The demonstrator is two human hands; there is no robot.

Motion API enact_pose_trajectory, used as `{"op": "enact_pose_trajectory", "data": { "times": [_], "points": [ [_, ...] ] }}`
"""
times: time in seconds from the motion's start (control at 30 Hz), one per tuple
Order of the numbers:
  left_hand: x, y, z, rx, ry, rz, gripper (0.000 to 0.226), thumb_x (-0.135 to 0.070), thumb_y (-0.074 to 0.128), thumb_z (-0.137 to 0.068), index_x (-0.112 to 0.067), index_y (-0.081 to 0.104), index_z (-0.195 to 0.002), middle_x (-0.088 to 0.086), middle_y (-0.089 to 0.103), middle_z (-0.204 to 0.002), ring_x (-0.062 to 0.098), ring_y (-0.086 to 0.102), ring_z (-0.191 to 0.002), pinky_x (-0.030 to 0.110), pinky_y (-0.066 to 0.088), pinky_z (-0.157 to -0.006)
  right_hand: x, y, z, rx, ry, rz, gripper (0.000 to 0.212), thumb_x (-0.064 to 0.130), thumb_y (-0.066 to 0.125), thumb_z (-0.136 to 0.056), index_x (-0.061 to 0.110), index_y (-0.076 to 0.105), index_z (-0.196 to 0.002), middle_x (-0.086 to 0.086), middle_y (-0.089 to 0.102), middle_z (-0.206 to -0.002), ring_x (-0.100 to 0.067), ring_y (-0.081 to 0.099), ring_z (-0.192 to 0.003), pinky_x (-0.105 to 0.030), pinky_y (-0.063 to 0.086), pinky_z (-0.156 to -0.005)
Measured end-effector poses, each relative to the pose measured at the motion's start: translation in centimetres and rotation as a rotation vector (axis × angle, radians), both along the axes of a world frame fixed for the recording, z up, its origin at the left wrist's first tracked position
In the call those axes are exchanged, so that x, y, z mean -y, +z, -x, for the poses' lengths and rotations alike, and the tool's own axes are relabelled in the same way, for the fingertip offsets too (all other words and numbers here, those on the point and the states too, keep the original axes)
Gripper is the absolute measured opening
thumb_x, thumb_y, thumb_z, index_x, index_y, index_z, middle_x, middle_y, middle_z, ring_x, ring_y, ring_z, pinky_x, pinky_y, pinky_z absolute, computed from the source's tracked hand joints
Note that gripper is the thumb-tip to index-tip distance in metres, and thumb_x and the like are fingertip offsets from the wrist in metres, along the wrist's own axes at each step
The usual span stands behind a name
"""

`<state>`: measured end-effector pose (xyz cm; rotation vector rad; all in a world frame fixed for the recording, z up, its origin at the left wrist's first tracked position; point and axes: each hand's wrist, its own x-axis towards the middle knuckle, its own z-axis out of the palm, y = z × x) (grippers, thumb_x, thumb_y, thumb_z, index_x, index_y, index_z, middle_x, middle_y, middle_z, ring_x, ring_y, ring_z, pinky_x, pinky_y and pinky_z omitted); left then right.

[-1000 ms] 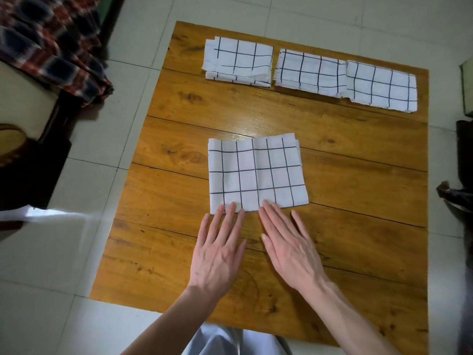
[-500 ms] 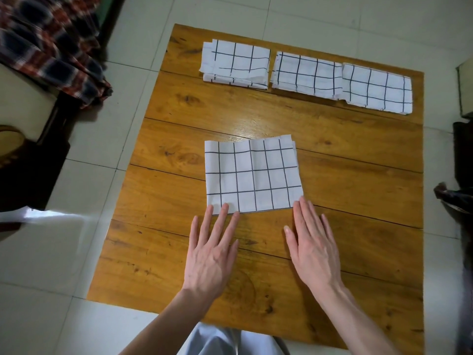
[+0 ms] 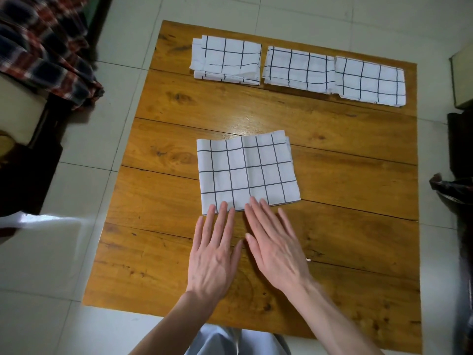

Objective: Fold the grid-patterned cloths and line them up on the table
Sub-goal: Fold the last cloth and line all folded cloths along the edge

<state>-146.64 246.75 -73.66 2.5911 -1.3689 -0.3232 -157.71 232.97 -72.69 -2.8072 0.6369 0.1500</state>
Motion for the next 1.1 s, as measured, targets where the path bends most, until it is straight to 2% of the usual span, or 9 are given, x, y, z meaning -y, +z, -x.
{"op": "enact_pose_trajectory", "data": {
  "times": [0.1,0.3,0.5,0.7,0.8,0.87,0.9,1.03,1.1],
  "points": [
    [-0.2,-0.1,-0.5,0.005,0.043,-0.033,0.066,-0.044,0.034,-0.109,-0.018,0.018,-0.166,0.006,0.015,-0.174,0.029,0.006,-0.162,0.054,0.015,-0.129,0.0,-0.4,-0.4,-0.064,0.004,-0.023,0.063,0.049,0.017,-0.113,0.019,0.01,-0.168,0.004,0.003,-0.176,-0.012,0.0,-0.162,-0.047,0.017,-0.13],
    [-1.3,-0.2,-2.0,0.018,-0.047,-0.065,0.065,-0.048,0.034,-0.109,-0.024,0.015,-0.167,0.004,0.011,-0.175,0.029,0.004,-0.162,0.055,0.016,-0.129,0.5,-0.4,0.2,-0.08,-0.066,-0.016,0.068,0.059,0.018,-0.111,0.023,0.007,-0.168,0.005,0.0,-0.175,-0.01,-0.003,-0.161,-0.047,0.012,-0.131],
    [-1.7,0.1,-2.7,0.014,-0.081,-0.12,0.071,-0.055,0.033,-0.108,-0.027,0.007,-0.168,0.002,0.005,-0.176,0.027,-0.001,-0.162,0.054,0.015,-0.129,3.3,-0.8,2.5,-0.089,-0.295,0.039,0.071,0.059,0.018,-0.111,0.019,0.004,-0.168,0.001,0.002,-0.175,-0.013,0.001,-0.161,-0.048,0.015,-0.131],
    [-1.5,0.3,-2.5,0.007,-0.063,-0.137,0.071,-0.059,0.028,-0.108,-0.027,0.005,-0.168,0.003,0.003,-0.176,0.027,-0.003,-0.162,0.056,0.015,-0.129,3.6,-0.4,2.5,-0.089,-0.315,0.051,0.071,0.058,0.017,-0.11,0.019,0.005,-0.168,0.0,0.004,-0.175,-0.015,0.004,-0.162,-0.046,0.013,-0.131],
    [-1.3,0.4,-2.5,0.017,-0.06,-0.133,0.068,-0.057,0.027,-0.109,-0.027,0.009,-0.168,0.003,0.007,-0.175,0.028,-0.001,-0.162,0.06,0.014,-0.128,3.6,0.5,1.7,-0.033,-0.372,0.016,0.064,0.052,0.026,-0.112,0.016,0.025,-0.165,-0.005,0.021,-0.173,-0.022,0.022,-0.159,-0.049,0.03,-0.126],
    [-1.1,0.4,-2.6,0.017,-0.06,-0.122,0.066,-0.055,0.028,-0.109,-0.027,0.014,-0.167,0.003,0.01,-0.175,0.028,0.001,-0.162,0.062,0.013,-0.127,3.6,1.4,0.7,0.048,-0.486,-0.009,0.06,0.048,0.038,-0.111,0.013,0.037,-0.16,-0.01,0.041,-0.164,-0.029,0.043,-0.148,-0.047,0.046,-0.114],
    [-1.0,0.4,-2.6,0.017,-0.06,-0.118,0.065,-0.054,0.029,-0.109,-0.026,0.016,-0.167,0.003,0.011,-0.175,0.029,0.002,-0.162,0.062,0.013,-0.127,3.6,1.9,0.0,0.078,-0.558,-0.018,0.062,0.048,0.043,-0.108,0.011,0.039,-0.158,-0.012,0.047,-0.158,-0.03,0.049,-0.141,-0.045,0.049,-0.107],
    [-1.0,0.3,-2.5,0.012,-0.059,-0.114,0.065,-0.052,0.033,-0.109,-0.025,0.018,-0.167,0.004,0.011,-0.175,0.029,0.002,-0.162,0.062,0.012,-0.127,4.4,3.6,-2.6,0.048,-0.796,-0.114,0.076,0.054,0.057,-0.1,0.01,0.033,-0.158,-0.013,0.057,-0.141,-0.03,0.054,-0.128,-0.043,0.049,-0.101],
    [-1.0,0.3,-2.5,0.011,-0.063,-0.12,0.065,-0.052,0.033,-0.109,-0.025,0.019,-0.167,0.004,0.011,-0.175,0.03,0.002,-0.162,0.062,0.012,-0.127,4.9,3.9,-3.6,-0.003,-0.871,-0.153,0.076,0.057,0.061,-0.098,0.011,0.038,-0.154,-0.011,0.058,-0.139,-0.03,0.055,-0.126,-0.044,0.049,-0.1]
  ]
}}
